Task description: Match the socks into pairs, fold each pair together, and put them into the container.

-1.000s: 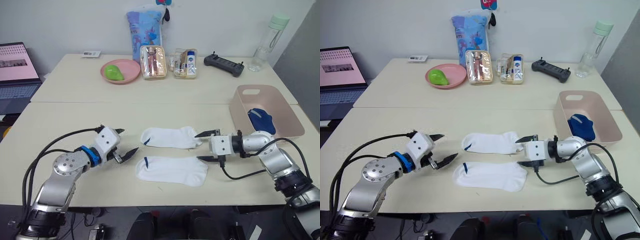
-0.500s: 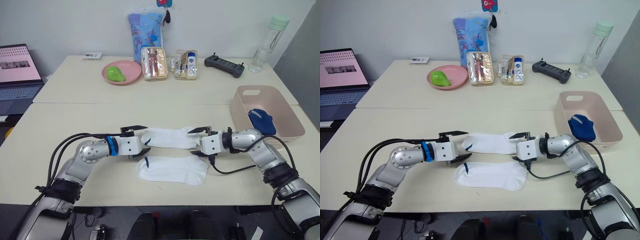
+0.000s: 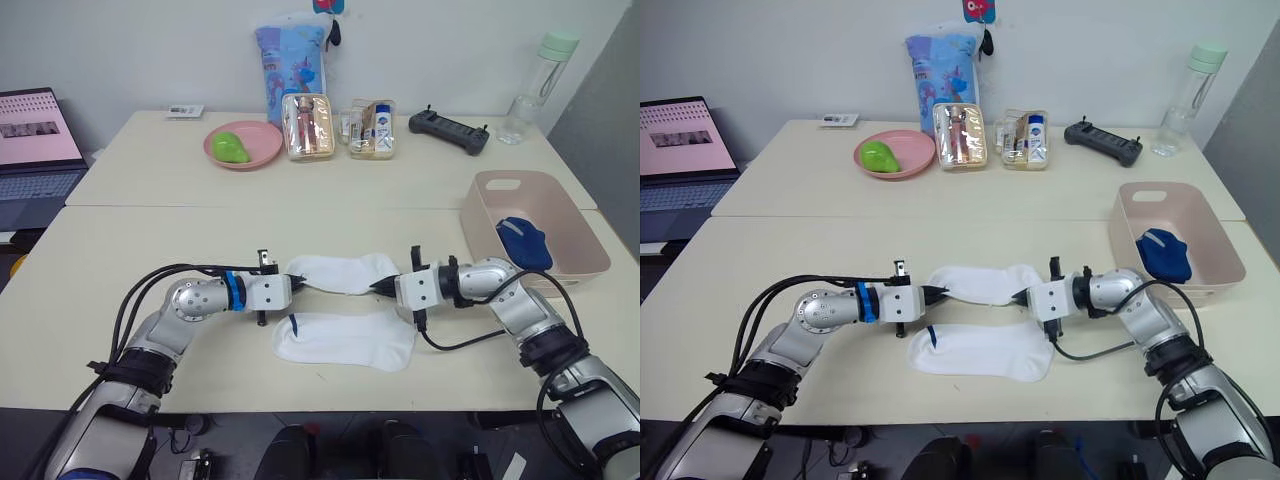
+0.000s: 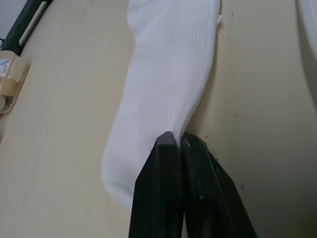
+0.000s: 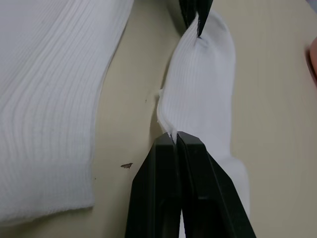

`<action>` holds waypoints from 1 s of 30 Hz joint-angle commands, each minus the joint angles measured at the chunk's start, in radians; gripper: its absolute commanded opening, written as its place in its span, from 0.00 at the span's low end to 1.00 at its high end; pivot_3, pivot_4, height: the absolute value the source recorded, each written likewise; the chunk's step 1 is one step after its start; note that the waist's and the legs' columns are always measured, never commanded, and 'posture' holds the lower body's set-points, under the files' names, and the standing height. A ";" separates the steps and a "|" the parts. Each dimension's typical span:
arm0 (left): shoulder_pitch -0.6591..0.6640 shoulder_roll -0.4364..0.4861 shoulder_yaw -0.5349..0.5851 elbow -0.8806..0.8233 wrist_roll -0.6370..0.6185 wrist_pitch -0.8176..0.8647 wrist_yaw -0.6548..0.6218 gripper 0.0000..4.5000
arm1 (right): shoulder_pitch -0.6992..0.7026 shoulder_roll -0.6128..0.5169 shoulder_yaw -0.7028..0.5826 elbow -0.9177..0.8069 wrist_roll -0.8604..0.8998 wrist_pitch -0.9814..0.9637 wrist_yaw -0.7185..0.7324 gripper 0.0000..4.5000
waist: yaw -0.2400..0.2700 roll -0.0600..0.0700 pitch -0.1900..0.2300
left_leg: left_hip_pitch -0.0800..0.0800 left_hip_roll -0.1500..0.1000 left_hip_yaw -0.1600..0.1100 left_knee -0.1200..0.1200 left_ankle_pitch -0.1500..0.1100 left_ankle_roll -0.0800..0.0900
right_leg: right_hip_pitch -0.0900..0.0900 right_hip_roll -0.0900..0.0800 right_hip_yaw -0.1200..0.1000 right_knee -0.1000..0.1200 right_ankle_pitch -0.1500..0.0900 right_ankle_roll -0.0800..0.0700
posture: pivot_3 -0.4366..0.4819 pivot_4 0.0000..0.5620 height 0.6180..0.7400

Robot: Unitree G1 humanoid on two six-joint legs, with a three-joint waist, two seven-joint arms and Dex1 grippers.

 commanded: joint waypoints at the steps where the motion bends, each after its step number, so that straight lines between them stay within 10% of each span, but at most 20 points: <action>1: -0.006 -0.004 0.035 -0.025 -0.061 0.020 -0.025 0.01 | -0.030 0.009 -0.055 -0.042 0.065 0.066 0.005 0.00 | 0.000 0.000 0.000 | 0.000 0.000 0.000 0.000 0.000 0.000 | 0.000 0.000 0.000 0.000 0.000 0.000 | 0.48 0.27 1.00; 10: -0.001 0.024 0.109 -0.139 -0.219 0.152 -0.138 0.01 | -0.048 0.009 -0.100 -0.133 0.173 0.262 0.068 0.00 | -0.003 0.000 0.000 | -0.001 0.001 -0.001 0.000 0.000 0.000 | -0.001 0.000 0.000 0.000 0.000 0.000 | 0.48 0.27 1.00; 18: 0.156 0.249 0.267 -0.792 -0.795 0.995 -0.235 0.01 | 0.010 -0.112 -0.212 -0.547 0.592 0.926 0.181 0.00 | -0.012 0.000 0.003 | -0.010 0.002 -0.006 0.001 0.000 0.000 | -0.006 0.000 -0.004 -0.001 0.000 0.000 | 0.48 0.27 1.00; 30: 0.401 0.440 0.415 -1.036 -1.051 1.313 -0.323 0.01 | 0.169 -0.195 -0.287 -0.873 0.962 1.395 0.090 0.00 | -0.015 0.000 0.004 | -0.007 0.002 -0.006 0.000 -0.001 0.001 | -0.003 0.001 -0.004 -0.002 -0.001 0.000 | 0.48 0.27 1.00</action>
